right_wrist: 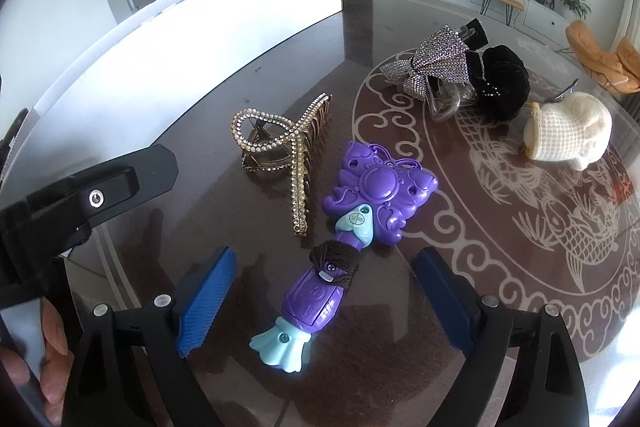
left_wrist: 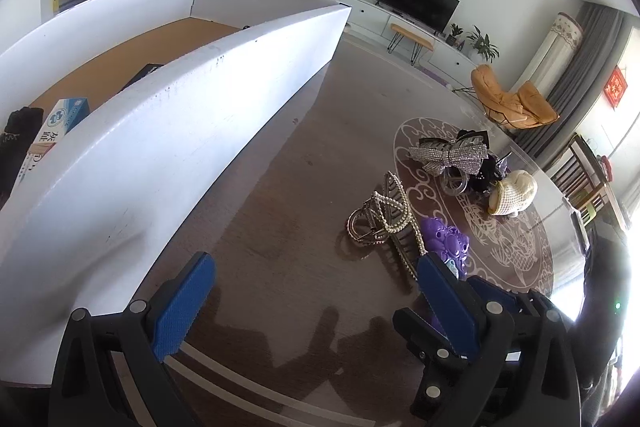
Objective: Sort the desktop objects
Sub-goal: 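Close the right gripper on the purple toy's handle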
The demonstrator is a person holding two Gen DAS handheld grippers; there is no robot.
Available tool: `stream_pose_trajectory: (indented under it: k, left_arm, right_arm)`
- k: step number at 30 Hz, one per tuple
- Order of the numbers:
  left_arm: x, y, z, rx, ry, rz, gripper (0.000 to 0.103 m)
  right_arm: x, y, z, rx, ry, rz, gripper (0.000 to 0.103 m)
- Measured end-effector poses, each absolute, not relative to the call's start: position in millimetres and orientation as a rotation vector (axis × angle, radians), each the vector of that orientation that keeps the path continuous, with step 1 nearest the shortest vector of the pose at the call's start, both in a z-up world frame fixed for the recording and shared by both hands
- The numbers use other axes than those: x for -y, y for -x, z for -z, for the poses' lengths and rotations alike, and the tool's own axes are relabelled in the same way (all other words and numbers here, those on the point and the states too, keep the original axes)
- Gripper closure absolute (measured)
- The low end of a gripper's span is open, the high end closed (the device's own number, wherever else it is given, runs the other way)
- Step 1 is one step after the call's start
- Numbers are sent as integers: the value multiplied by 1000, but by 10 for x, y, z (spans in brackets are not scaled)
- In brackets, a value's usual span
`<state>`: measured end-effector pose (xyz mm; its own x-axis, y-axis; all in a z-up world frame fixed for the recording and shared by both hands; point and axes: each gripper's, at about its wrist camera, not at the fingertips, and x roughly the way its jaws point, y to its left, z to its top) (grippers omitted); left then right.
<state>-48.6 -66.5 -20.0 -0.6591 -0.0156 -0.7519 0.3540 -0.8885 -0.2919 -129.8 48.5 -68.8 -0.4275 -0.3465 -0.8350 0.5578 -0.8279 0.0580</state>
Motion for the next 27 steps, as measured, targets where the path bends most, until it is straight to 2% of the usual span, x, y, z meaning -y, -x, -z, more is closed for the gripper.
stream_pose_trajectory:
  k: [2, 9, 12, 27]
  left_arm:
    - [663, 497, 206, -626, -1184, 2614, 0]
    - [645, 519, 235, -614, -1208, 2611, 0]
    - [636, 513, 234, -605, -1212, 2610, 0]
    - [616, 544, 265, -580, -1243, 2604, 0]
  right_arm:
    - [-476, 1261, 687, -370, -1223, 2279, 39]
    - [-635, 1195, 650, -376, -1202, 2300, 76]
    - [-715, 1207, 647, -347, -1200, 2326, 80]
    - [-1503, 1277, 645, -250, -1225, 2490, 80]
